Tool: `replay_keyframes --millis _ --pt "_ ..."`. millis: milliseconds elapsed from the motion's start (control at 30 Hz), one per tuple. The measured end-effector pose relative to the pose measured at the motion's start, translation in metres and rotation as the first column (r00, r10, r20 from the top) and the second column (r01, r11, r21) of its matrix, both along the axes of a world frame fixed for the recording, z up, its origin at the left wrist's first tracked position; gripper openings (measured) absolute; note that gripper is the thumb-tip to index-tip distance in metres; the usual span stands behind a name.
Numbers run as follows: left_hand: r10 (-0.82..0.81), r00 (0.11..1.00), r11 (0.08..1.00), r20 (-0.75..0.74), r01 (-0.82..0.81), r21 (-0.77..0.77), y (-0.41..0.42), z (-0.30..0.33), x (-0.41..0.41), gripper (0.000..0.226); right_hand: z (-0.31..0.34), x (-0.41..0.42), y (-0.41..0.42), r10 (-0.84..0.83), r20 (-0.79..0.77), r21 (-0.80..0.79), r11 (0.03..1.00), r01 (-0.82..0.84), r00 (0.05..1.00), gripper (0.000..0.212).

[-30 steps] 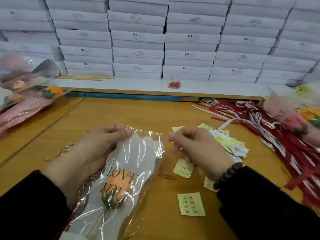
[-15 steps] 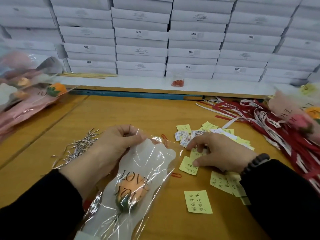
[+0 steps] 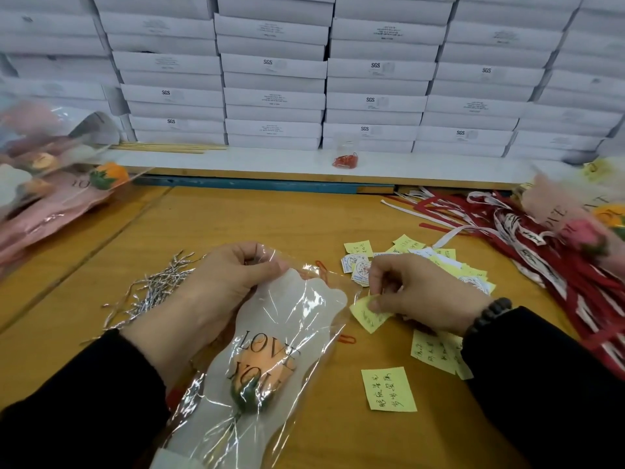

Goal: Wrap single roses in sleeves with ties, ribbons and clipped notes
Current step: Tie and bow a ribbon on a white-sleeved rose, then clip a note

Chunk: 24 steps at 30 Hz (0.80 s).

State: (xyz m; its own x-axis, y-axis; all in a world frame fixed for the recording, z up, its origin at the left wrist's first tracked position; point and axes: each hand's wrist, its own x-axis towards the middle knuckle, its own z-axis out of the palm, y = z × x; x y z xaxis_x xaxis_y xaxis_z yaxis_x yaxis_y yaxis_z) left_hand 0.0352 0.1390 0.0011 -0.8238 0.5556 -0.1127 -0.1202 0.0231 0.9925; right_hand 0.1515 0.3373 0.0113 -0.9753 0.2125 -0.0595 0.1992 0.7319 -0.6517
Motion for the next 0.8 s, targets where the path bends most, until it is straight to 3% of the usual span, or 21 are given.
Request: replay_keyframes --millis 133,300,567,700,800 --pt "0.002 1.0 1.0 0.005 -0.002 0.007 0.001 0.001 0.0 0.013 0.007 -0.001 0.001 -0.147 -0.177 -0.327 0.941 0.083 0.973 0.011" --pt "-0.018 1.0 1.0 -0.014 0.018 0.012 0.002 0.003 0.003 0.012 0.017 -0.012 -0.016 -0.207 -0.267 -0.481 0.875 0.056 0.941 0.008" --pt "-0.048 0.999 0.998 0.012 0.047 0.046 0.001 0.003 0.004 0.014 0.018 -0.041 -0.047 -0.005 -0.369 -0.351 0.927 -0.135 0.93 0.028" --pt "-0.118 0.993 0.99 0.03 0.115 0.079 0.001 0.004 0.004 0.004 0.009 -0.046 -0.05 0.049 -0.367 -0.138 0.985 -0.106 0.929 0.04" --pt "-0.147 0.988 0.986 0.04 0.143 0.089 0.0 0.003 0.003 0.01 0.008 -0.045 -0.049 0.057 -0.367 -0.095 0.991 -0.098 0.928 0.042"
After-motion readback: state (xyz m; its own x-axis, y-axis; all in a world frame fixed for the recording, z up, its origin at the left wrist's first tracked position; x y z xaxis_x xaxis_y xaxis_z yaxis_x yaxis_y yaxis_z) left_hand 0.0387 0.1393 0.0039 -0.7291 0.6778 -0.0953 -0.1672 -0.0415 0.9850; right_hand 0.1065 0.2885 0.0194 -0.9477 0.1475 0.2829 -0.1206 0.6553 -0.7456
